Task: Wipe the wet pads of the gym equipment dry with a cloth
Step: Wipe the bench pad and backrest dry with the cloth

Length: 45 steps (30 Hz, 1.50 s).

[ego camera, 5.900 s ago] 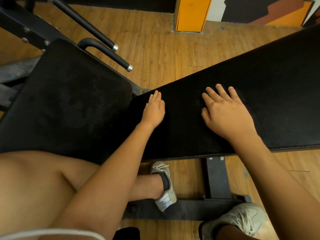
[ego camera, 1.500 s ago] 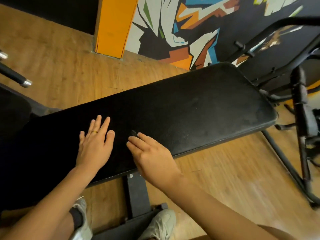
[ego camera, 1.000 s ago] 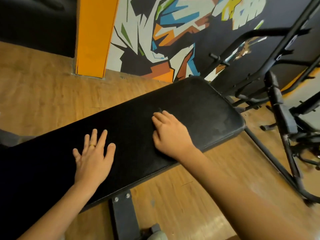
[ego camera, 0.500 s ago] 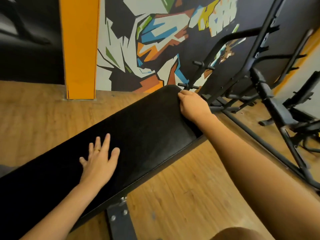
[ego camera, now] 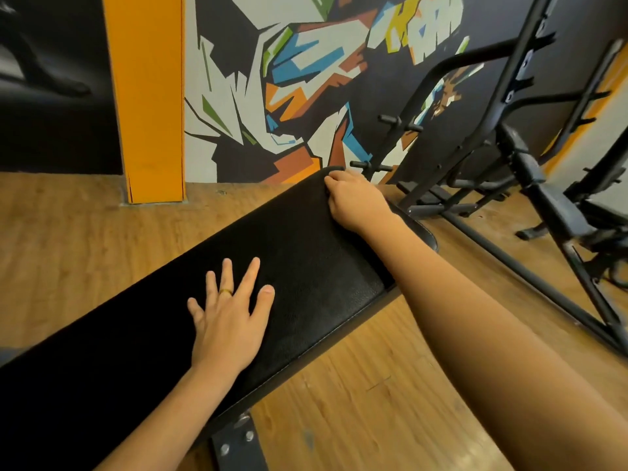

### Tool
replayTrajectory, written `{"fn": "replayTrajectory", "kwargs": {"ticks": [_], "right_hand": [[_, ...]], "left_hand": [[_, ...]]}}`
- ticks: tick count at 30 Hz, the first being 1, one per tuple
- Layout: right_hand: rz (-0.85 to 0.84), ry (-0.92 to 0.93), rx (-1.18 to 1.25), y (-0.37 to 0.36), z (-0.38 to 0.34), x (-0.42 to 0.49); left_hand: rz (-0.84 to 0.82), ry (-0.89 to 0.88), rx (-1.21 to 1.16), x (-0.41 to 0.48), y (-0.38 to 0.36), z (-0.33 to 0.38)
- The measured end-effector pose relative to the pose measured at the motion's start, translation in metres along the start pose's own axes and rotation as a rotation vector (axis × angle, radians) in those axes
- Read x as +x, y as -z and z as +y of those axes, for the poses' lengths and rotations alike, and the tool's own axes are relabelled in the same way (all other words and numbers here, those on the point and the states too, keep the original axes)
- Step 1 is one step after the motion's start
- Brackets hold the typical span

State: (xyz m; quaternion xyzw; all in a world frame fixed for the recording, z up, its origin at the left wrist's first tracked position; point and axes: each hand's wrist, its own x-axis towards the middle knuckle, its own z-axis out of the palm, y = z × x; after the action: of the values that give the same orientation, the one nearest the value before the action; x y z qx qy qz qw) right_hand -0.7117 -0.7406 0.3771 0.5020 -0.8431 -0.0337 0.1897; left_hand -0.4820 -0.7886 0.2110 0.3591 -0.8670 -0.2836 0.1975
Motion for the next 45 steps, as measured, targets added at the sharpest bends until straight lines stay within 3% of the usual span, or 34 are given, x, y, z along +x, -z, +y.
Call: {"fn": "replayTrajectory", "kwargs": {"ticks": [6,9,12,17,25,31,36,41,45], "right_hand": [[-0.092,-0.040,0.016,0.001,-0.002,0.044],[-0.085,-0.054,0.030,0.012,0.018,0.009],[0.029,-0.085,0.030,0.023,0.032,-0.061],[0.115,0.136,-0.017,0.024,-0.002,-0.161],[0.000,0.217,0.043,0.026,-0.006,-0.154],[-0.013,0.124,0.009,0.025,0.006,-0.113],[0.099,-0.226,-0.019,0.031,0.017,-0.085],[0.046,0.131,-0.012,0.005,-0.053,-0.128],[-0.054,0.036,0.222,0.019,-0.044,-0.123]], "left_hand": [[0.006,0.005,-0.011,-0.001,0.001,0.002],[0.006,0.001,-0.004,0.000,0.001,0.002],[0.019,0.007,0.001,0.001,0.000,0.001],[0.023,0.004,-0.003,0.000,0.000,0.003],[0.008,-0.001,-0.019,-0.007,0.008,0.004],[0.034,-0.011,-0.023,-0.006,0.004,-0.001],[0.050,-0.007,-0.021,-0.004,0.002,-0.003],[0.050,0.006,-0.012,-0.005,0.004,0.003],[0.006,0.020,-0.068,-0.006,0.007,0.003]]}}
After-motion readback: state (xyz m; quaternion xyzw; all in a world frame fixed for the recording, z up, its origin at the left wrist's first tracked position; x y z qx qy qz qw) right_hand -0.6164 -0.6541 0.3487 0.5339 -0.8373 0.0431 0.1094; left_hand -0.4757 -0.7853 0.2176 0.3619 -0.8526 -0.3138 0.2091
